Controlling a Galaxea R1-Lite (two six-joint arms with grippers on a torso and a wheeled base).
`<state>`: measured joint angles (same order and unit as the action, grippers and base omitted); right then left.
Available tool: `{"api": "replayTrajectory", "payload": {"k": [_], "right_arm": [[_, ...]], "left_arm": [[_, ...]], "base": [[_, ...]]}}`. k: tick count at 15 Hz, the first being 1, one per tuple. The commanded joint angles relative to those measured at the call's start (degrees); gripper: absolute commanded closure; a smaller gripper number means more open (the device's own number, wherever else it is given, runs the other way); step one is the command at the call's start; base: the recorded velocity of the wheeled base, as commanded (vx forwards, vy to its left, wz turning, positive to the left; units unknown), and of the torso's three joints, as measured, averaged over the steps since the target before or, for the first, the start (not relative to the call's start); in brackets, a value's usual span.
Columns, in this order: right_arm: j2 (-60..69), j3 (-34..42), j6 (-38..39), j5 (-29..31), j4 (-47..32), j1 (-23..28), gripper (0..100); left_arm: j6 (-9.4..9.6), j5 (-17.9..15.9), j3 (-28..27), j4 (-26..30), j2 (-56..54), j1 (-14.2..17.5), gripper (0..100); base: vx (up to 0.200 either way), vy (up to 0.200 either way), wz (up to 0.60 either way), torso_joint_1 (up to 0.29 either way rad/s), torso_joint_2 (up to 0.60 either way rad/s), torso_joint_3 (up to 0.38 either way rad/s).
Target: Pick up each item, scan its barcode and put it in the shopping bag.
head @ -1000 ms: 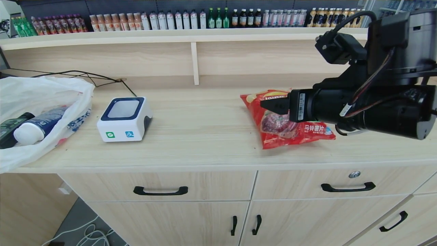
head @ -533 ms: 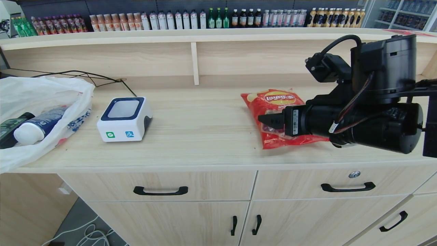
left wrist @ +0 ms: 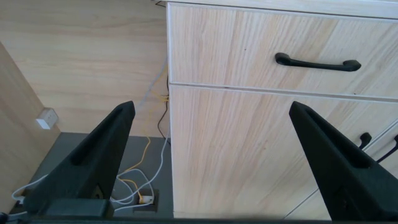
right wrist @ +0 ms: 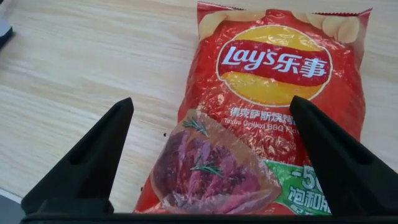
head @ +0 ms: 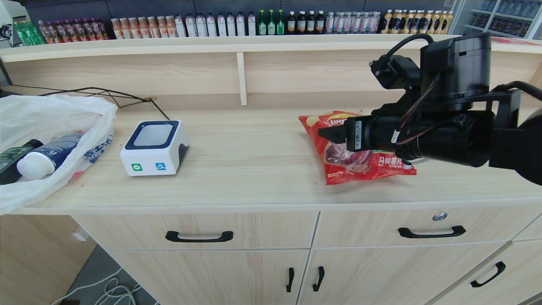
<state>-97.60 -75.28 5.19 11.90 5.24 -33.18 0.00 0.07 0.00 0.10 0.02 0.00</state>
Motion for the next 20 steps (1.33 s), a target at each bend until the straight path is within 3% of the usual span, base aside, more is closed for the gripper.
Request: {"api": "replayTrajectory", "payload": {"k": [1,8,14,17,20], "right_arm": [[-1.9,0.0,0.0,-0.1,0.0,0.0,0],[-3.7,-0.4,0.6,-1.5,0.6,1.0,0],[-2.6,-5.8,0.6,-1.2,3.5,1.4,0],[0.5,-3.4,0.9,-0.8,4.5,1.2,0],[2.6,2.3,1.8,-1.1,11.5,0.7,0]], "left_arm": [[0.00,0.0,0.0,0.0,0.0,0.0,0],[0.00,0.0,0.0,0.0,0.0,0.0,0],[0.00,0.0,0.0,0.0,0.0,0.0,0],[0.00,0.0,0.0,0.0,0.0,0.0,0],[0.00,0.0,0.0,0.0,0.0,-0.1,0]], "base": [[0.000,0.000,0.00,0.000,0.00,0.000],[0.000,0.000,0.00,0.000,0.00,0.000],[0.000,0.000,0.00,0.000,0.00,0.000],[0.000,0.000,0.00,0.000,0.00,0.000],[0.000,0.000,0.00,0.000,0.00,0.000]]}}
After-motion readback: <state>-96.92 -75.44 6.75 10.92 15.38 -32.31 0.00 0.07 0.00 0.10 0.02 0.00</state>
